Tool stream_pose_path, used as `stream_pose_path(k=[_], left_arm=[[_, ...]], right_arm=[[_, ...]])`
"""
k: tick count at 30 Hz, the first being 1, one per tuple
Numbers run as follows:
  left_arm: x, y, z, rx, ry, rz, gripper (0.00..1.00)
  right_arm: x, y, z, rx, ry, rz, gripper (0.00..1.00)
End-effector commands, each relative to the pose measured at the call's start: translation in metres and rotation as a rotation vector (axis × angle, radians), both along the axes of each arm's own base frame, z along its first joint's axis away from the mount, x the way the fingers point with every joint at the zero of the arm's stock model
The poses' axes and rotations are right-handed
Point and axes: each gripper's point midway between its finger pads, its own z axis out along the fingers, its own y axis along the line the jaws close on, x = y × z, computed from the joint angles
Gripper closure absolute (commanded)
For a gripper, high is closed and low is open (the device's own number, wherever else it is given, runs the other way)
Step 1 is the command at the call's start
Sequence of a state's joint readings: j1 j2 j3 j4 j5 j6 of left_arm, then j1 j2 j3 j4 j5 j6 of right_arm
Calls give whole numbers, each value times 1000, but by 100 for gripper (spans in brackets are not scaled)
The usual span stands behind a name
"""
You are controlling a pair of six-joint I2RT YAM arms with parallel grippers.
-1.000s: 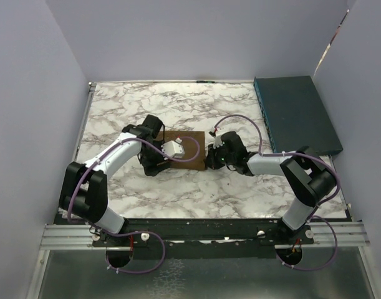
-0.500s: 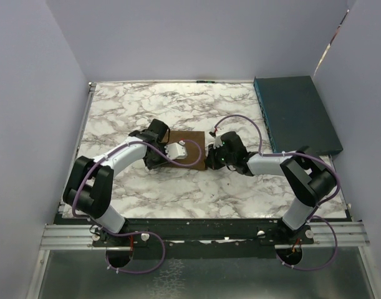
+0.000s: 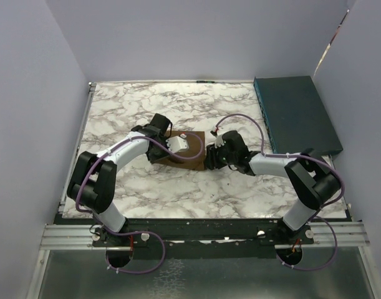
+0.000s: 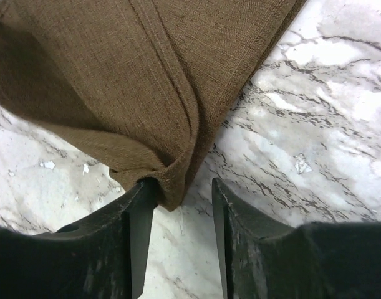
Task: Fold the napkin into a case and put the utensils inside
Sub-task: Fold the napkin at the center of the board.
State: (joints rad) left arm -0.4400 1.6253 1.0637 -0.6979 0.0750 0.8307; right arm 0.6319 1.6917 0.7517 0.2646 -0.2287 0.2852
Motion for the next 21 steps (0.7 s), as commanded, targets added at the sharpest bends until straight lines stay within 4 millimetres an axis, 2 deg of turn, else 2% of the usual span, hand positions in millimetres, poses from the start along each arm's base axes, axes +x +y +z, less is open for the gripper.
stream_pose_path(k=[1,4,9,15,17,21], left_arm=[[3,-5,8,-19,8,20,100],[-2,-3,3,-8,35,16,100],[-3,0,0,4,45,23,100],[3,0,9,-27,46,50,100],[5,0,11,-43,59,60,100],[7,-1,11,-58,80,76,100]], right_arm=[[9,-2,34,13,-48,8,49],[9,-2,46,24,-55,37,42],[16,-7,55,-25,-75,66,40],[45,-19,66,-86,-116,25,50],[53,-6,76,-37,-135,46,53],[69,35,72,89,-80,128,64]])
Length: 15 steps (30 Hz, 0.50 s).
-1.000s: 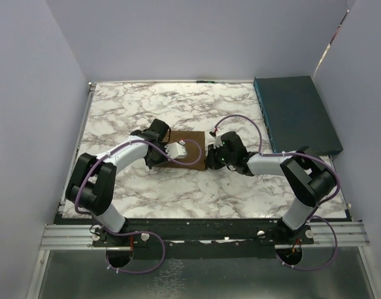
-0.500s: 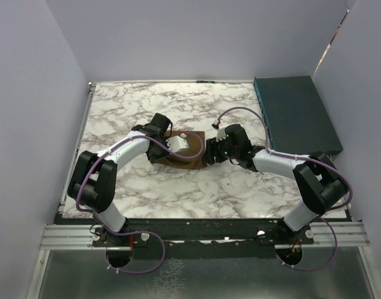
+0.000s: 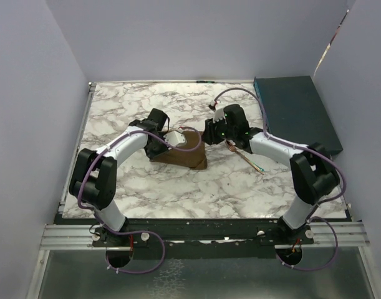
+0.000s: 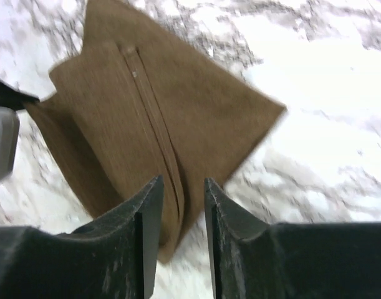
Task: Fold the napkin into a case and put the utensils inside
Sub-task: Fold the napkin at the center of the board.
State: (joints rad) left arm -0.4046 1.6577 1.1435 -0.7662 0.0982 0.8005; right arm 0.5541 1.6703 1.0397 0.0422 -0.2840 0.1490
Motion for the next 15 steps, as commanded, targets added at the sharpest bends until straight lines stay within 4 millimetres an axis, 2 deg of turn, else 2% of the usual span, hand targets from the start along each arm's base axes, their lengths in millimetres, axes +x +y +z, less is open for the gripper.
stream_pose_path(k=[1,5,8,11,15], left_arm=[[-1,-5,1,-42,47,23,100],[0,-5,-1,-46,61,35,100],[3,-7,-2,-51,70,48,100],[7,-11,0,-63,74,58,100],[16,-18,4,-84,74,84,100]], right_arm=[[13,41,-13,98,85,103,67],[21,76,-24,170,142,159,76],[17,95,-31,192,168,192,77],[14,104,-35,215,183,208,76],[8,101,-34,210,176,228,73]])
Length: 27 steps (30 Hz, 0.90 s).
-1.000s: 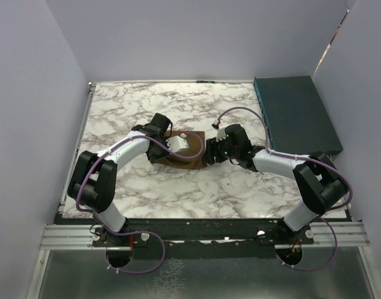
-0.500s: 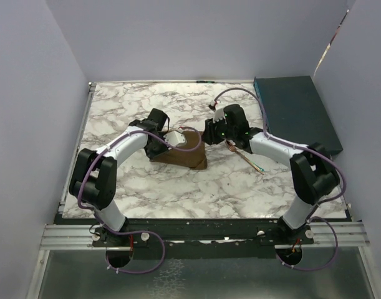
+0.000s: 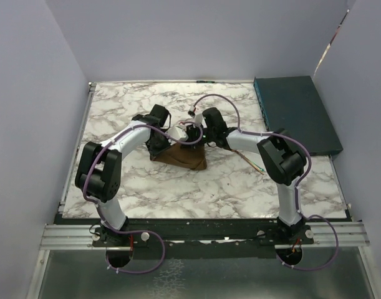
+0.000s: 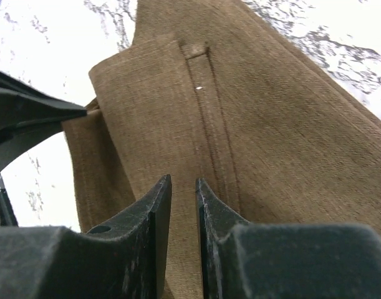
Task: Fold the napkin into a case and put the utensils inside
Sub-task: Fold the napkin at the center of the board.
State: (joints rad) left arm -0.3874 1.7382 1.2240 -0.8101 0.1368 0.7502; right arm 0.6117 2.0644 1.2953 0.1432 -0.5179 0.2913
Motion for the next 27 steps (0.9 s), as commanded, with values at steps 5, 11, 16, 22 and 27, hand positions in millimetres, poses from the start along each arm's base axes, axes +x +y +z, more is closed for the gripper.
stream_pose_path(k=[5,11,16,22,27], left_arm=[[14,-16,12,-62,23,38,100],[18,-12,10,-57,49,62,100],[26,-7,9,-51,51,81,100],[32,-7,9,-51,57,85,100],[35,-8,9,-54,58,83,100]], right_arm=[[-19,-6,45,87,-159,106,53],[-47,-17,50,99,-173,220,46],[-72,-28,57,111,-227,308,45],[-82,-52,42,19,-324,301,45],[-91,-56,29,13,-325,335,46]])
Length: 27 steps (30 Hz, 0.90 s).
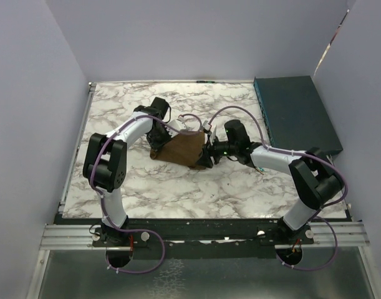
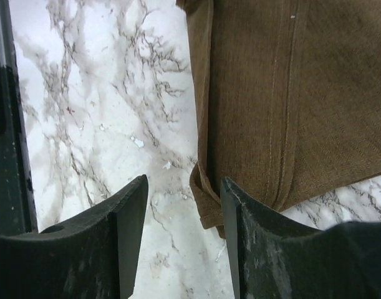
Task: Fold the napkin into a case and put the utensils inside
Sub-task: Fold the napkin at the center of the board.
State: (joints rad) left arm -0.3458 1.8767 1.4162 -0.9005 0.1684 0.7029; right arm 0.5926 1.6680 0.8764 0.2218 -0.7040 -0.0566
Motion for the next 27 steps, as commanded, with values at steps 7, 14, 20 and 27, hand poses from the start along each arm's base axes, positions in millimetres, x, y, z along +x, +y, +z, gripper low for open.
stream_pose_path(k=[7,14,20,27], left_arm=[[9,-7,4,-40,18,14,100],[11,-4,3,-40,22,23,100],[14,-1,7,-44,19,31,100],[22,6,16,-53,12,55,99]], right_arm=[[1,0,-23,-49,-28,57,56],[17,1,-20,-54,-69,8,67],[25,0,-27,-65,-57,-10,94],[32,-2,-28,-54,-51,-17,99]])
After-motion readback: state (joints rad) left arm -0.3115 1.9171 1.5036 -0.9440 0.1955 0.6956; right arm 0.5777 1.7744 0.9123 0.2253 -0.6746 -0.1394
